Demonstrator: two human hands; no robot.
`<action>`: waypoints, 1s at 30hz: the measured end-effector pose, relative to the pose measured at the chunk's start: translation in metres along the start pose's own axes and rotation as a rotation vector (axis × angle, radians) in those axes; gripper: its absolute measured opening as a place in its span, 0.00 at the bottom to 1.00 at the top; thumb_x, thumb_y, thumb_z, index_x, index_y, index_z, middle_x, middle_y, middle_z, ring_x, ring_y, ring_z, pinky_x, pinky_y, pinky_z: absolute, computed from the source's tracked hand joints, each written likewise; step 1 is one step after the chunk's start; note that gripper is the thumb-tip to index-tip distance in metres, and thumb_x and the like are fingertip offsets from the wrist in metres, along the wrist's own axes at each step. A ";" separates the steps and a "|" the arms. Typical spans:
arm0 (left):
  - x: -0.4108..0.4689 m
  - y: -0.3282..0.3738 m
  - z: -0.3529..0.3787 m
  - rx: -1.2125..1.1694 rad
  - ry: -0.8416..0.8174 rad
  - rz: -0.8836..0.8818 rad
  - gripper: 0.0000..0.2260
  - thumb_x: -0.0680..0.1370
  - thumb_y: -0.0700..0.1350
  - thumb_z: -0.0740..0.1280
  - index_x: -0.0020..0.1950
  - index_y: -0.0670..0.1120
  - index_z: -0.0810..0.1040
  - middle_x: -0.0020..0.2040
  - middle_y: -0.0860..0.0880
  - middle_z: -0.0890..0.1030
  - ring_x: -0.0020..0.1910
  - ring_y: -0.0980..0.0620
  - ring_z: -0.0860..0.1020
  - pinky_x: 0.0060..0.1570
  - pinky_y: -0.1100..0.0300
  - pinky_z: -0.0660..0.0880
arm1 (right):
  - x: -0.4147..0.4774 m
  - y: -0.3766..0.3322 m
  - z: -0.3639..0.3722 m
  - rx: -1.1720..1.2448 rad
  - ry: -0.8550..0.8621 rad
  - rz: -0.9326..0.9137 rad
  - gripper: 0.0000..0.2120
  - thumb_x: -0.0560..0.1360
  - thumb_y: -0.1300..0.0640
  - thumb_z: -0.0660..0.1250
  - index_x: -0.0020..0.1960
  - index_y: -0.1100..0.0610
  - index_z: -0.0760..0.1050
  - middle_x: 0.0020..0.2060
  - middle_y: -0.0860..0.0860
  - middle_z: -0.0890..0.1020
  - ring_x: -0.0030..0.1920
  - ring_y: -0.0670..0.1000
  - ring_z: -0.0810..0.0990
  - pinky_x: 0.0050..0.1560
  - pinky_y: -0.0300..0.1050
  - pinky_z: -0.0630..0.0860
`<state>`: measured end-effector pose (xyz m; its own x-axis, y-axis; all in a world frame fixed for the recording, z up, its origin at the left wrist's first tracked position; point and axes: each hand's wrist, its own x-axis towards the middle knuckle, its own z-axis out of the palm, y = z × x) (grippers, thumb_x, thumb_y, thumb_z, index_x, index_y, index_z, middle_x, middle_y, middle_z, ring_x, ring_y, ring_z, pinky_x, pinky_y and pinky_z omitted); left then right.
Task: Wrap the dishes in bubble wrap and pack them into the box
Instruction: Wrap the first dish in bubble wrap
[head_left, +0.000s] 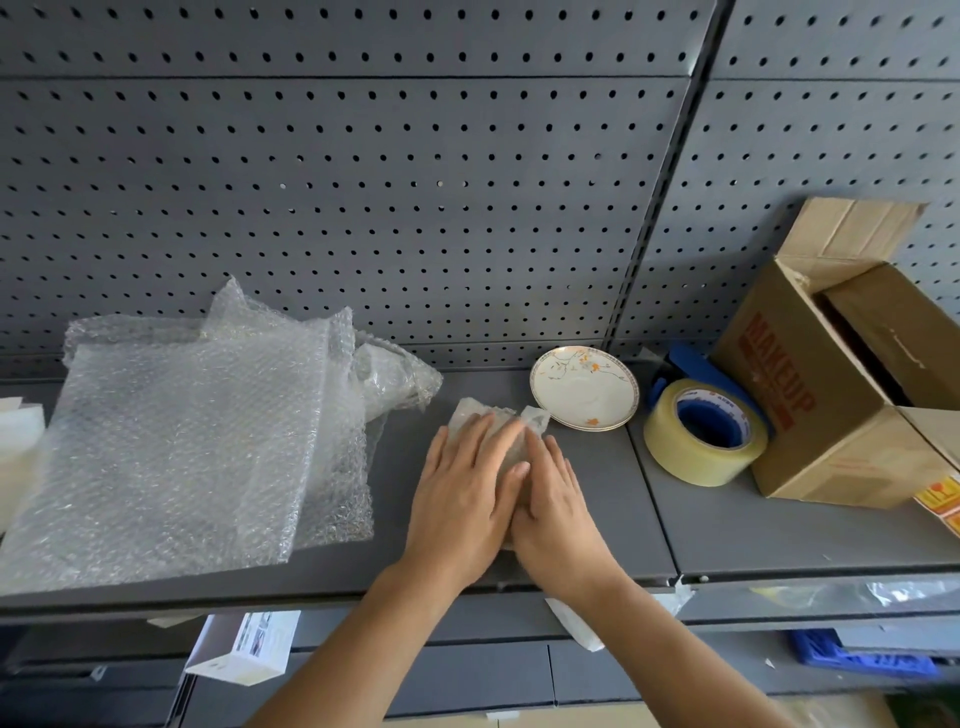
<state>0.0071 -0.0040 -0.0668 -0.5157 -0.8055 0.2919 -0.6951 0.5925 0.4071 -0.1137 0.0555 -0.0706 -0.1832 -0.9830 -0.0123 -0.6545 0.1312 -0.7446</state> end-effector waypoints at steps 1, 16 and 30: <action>0.000 0.000 -0.001 0.017 -0.020 0.032 0.24 0.86 0.60 0.42 0.79 0.58 0.64 0.78 0.54 0.67 0.79 0.53 0.62 0.78 0.47 0.57 | 0.001 -0.001 -0.007 0.172 -0.041 0.035 0.35 0.76 0.54 0.51 0.83 0.53 0.49 0.81 0.46 0.55 0.81 0.46 0.45 0.81 0.53 0.47; 0.004 -0.018 -0.012 -0.003 -0.263 0.151 0.30 0.74 0.75 0.55 0.70 0.63 0.76 0.80 0.56 0.64 0.82 0.52 0.54 0.81 0.51 0.46 | 0.013 0.018 -0.050 0.503 0.208 0.220 0.28 0.77 0.74 0.60 0.66 0.45 0.72 0.55 0.52 0.80 0.53 0.49 0.83 0.51 0.43 0.80; 0.008 -0.027 -0.029 -0.014 -0.282 0.244 0.19 0.76 0.66 0.61 0.64 0.65 0.79 0.73 0.58 0.63 0.74 0.56 0.55 0.73 0.58 0.48 | 0.035 0.011 -0.078 0.135 -0.229 0.104 0.19 0.76 0.61 0.73 0.64 0.46 0.80 0.62 0.43 0.72 0.45 0.49 0.82 0.46 0.36 0.80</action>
<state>0.0365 -0.0267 -0.0504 -0.7847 -0.6056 0.1327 -0.5287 0.7654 0.3669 -0.1844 0.0327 -0.0275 -0.0637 -0.9705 -0.2325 -0.5343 0.2299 -0.8134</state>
